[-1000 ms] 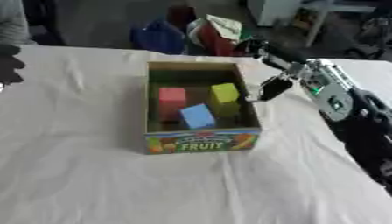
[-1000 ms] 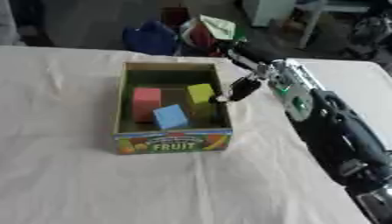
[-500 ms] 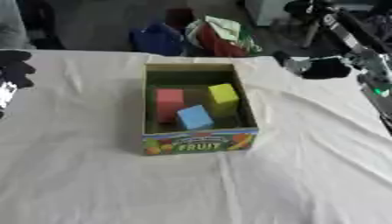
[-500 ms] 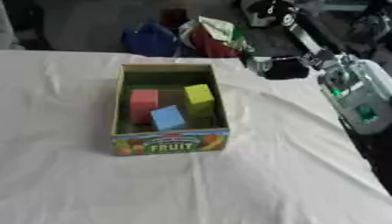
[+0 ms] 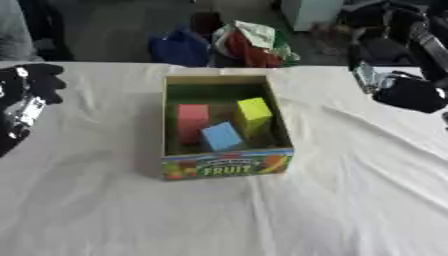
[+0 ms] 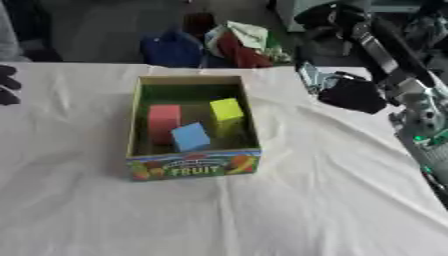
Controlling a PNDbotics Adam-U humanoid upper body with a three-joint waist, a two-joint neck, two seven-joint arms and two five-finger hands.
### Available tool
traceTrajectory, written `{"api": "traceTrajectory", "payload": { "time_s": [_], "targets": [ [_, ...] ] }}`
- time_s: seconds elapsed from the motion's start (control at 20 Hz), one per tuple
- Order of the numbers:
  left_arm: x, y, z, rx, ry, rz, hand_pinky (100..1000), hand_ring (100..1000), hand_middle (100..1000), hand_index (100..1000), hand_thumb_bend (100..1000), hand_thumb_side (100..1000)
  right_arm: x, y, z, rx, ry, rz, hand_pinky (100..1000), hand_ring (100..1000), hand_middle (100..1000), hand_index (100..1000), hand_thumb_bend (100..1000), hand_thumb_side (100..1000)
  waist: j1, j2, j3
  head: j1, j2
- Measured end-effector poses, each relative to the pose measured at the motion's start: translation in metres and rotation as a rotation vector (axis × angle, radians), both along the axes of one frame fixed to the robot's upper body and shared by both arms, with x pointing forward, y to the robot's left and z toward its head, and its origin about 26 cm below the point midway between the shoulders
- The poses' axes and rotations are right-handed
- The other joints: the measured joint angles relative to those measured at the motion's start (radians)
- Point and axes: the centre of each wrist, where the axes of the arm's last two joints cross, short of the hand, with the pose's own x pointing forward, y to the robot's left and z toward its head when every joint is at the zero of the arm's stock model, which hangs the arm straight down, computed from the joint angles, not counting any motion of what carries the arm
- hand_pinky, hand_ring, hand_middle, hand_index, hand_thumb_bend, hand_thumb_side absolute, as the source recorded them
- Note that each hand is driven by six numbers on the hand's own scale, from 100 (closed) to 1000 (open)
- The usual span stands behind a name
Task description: Pick up objects on the table and place them in the box.
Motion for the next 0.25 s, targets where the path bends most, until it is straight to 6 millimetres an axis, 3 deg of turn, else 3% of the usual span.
{"api": "traceTrajectory", "payload": {
  "time_s": [0.25],
  "targets": [
    [0.002, -0.013, 0.002, 0.032, -0.02, -0.023, 676, 619, 646, 825, 216, 930, -0.007, 0.016, -0.003, -0.032, 0.057, 0.083, 719, 800, 740, 511, 100, 538, -0.001, -0.002, 0.005, 0.0, 0.0]
  ]
}}
